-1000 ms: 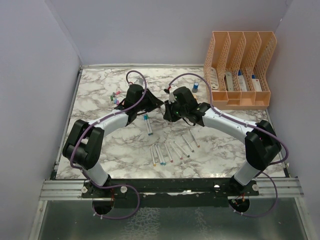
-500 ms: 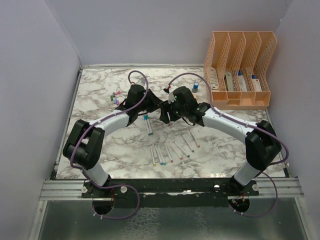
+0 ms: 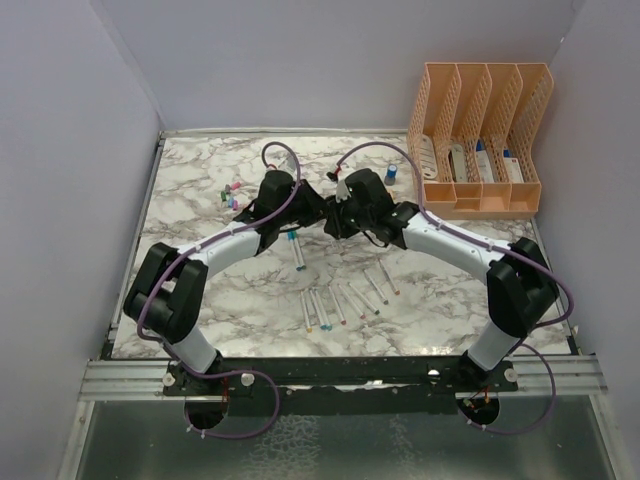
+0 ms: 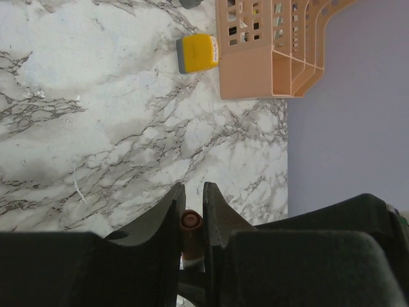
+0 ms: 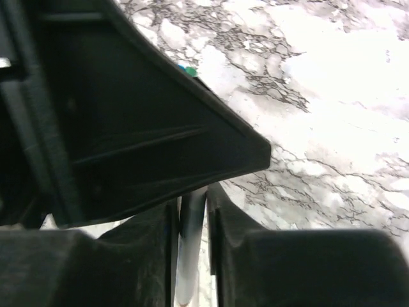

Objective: Open the pen caps

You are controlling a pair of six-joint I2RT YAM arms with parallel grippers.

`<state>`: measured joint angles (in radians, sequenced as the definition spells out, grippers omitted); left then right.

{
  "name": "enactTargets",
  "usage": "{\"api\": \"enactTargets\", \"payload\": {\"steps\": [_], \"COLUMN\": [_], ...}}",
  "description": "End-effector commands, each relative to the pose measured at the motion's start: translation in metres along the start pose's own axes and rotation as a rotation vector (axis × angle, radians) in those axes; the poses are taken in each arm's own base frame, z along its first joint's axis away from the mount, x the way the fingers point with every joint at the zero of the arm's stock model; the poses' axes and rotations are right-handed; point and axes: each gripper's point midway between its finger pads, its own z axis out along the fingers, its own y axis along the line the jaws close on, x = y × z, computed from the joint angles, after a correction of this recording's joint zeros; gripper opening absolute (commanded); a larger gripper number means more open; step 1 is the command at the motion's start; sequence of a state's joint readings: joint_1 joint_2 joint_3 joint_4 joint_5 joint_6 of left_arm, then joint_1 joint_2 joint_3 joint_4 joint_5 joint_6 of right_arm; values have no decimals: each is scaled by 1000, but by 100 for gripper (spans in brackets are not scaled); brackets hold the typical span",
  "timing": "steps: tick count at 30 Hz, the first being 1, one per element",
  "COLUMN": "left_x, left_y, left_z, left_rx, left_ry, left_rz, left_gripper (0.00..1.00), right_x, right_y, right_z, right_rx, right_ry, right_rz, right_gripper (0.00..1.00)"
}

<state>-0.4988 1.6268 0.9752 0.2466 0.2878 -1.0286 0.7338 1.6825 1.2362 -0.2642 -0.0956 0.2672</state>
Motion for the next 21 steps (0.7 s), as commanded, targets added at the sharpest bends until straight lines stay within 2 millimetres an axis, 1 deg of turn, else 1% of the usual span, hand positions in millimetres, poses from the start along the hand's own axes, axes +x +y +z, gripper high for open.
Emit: {"api": "enactTargets", "payload": {"steps": [1, 2, 3, 6, 8, 11, 12, 14, 16, 18, 19, 20, 21], "left_x": [-7, -7, -7, -14, -29, -64, -77, -104, -127, -143, -143, -151, -152], "left_y": [-39, -39, -39, -37, -34, -27, -21, -1, 13, 28, 40, 41, 48], "left_z": [-11, -11, -11, -8, -5, 3, 5, 16, 23, 28, 30, 31, 32], "left_rx": [116, 117, 117, 103, 84, 56, 34, -25, -62, -92, -115, -124, -146], "left_ry": [-20, -21, -21, -47, -82, -138, -157, -189, -210, -216, -204, -212, -204], "left_rz": [19, 18, 19, 21, 26, 51, 59, 74, 79, 74, 69, 76, 78], "left_gripper": [0, 0, 0, 0, 0, 0, 0, 0, 0, 0, 0, 0, 0], "right_x": [-14, -13, -14, -12, -7, 5, 11, 24, 39, 48, 52, 56, 58], "right_y": [8, 8, 7, 6, 6, 6, 5, 5, 3, -2, -5, -10, -15], "right_z": [3, 3, 2, -3, -9, -20, -24, -32, -40, -47, -50, -53, -56], "right_rx": [-27, -25, -21, -16, -15, -15, -17, -20, -15, 5, 23, 48, 76], "right_ry": [-44, -42, -43, -38, -31, -9, 4, 28, 50, 62, 64, 70, 71], "right_rz": [5, 4, 5, 5, 5, 9, 13, 23, 36, 44, 47, 47, 46], "right_gripper": [12, 5, 2, 1, 1, 1, 1, 1, 1, 1, 1, 1, 1]}}
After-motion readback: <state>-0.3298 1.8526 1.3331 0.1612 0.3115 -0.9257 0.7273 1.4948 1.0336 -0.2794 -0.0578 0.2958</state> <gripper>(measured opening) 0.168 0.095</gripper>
